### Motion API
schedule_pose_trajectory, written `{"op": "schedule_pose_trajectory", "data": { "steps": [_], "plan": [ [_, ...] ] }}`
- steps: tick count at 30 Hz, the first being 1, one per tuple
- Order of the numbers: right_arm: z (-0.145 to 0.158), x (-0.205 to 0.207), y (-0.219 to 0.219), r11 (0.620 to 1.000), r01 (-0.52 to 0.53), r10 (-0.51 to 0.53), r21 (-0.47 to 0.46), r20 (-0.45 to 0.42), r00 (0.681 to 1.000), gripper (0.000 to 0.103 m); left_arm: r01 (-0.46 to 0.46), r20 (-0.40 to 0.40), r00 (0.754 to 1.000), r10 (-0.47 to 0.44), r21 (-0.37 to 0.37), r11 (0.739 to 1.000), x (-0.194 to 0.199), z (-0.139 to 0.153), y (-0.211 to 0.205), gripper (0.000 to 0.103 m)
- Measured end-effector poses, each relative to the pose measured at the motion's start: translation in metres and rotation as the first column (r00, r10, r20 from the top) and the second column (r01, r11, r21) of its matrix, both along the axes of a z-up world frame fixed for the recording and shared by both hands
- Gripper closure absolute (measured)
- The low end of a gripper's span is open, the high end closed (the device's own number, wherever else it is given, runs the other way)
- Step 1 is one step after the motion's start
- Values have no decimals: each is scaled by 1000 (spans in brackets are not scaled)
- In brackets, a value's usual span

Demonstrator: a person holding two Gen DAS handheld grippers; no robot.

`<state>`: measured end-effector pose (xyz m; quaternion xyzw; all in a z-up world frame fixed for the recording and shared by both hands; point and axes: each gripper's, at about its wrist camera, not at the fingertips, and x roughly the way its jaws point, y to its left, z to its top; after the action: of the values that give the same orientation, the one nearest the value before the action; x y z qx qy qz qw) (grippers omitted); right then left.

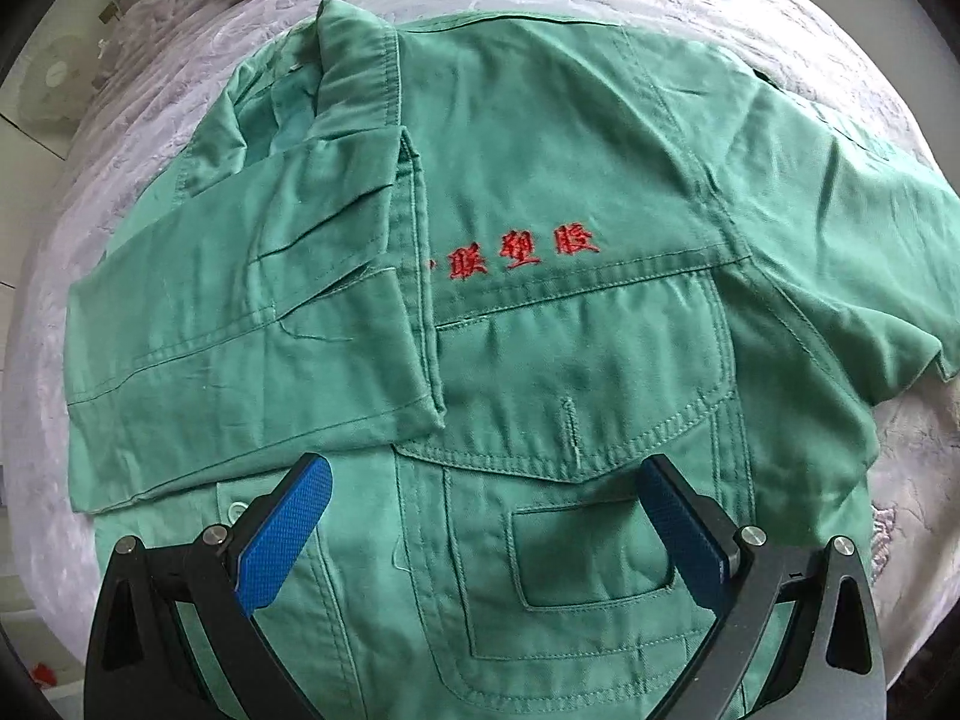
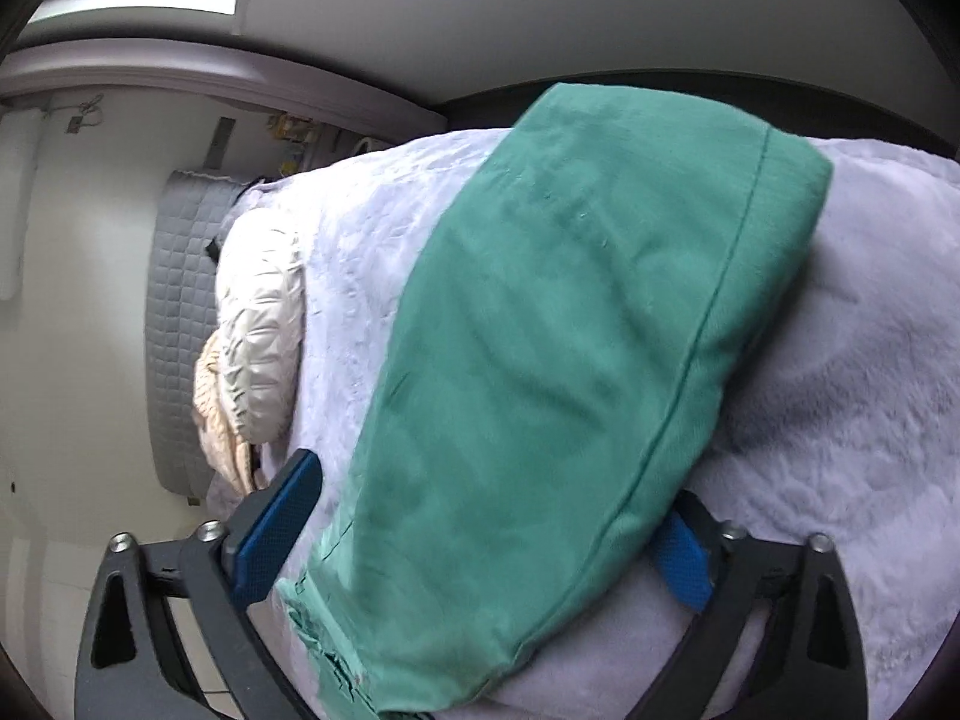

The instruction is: Fold large clothes

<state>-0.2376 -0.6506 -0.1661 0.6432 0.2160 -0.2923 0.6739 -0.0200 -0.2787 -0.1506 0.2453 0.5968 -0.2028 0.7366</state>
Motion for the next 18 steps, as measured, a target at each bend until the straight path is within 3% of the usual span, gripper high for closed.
{"op": "schedule_pose_trajectory", "data": {
  "steps": [1,3,5,11,15,18],
  "plan": [
    [-3,1,-2,1000,-6,6,11,-10,1000,36,-2,-2,1000,2,0,1000,6,-3,-4,1],
    [-8,2,-4,999,-18,19,31,-13,1000,80,-7,-2,1000,7,-4,1000,8,-3,-5,1],
    [-9,-1,-3,999,-14,13,35,12,1000,96,-7,0,1000,7,-4,1000,8,-2,-5,1],
    [31,15,11,995,-66,74,-75,111,991,98,4,4,1000,-4,-11,1000,13,-1,6,1],
    [69,53,31,972,-169,194,-161,153,969,98,-16,0,1000,16,-35,999,29,0,24,1],
    [99,88,57,933,-268,311,-239,167,935,98,-40,5,999,41,-58,997,40,4,41,1]
  ]
}}
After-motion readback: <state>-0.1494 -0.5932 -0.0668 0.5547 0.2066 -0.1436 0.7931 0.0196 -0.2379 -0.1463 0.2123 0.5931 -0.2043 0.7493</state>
